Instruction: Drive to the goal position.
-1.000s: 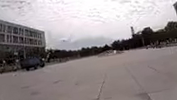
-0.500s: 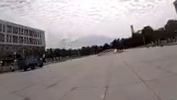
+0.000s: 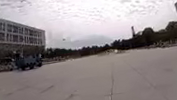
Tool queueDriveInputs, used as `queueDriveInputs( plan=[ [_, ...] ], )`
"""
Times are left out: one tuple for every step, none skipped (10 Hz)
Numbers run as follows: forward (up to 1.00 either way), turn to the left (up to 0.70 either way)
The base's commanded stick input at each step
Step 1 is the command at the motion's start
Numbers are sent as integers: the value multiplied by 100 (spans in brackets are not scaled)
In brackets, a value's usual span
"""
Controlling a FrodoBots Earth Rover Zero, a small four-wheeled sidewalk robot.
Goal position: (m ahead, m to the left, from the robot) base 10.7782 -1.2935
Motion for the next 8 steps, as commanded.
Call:
queueDriveInputs(
  plan=[
    [70, 0],
    [70, 0],
    [70, 0],
    [70, 0],
    [70, 0],
    [70, 0],
    [70, 0],
    [70, 0]
  ],
)
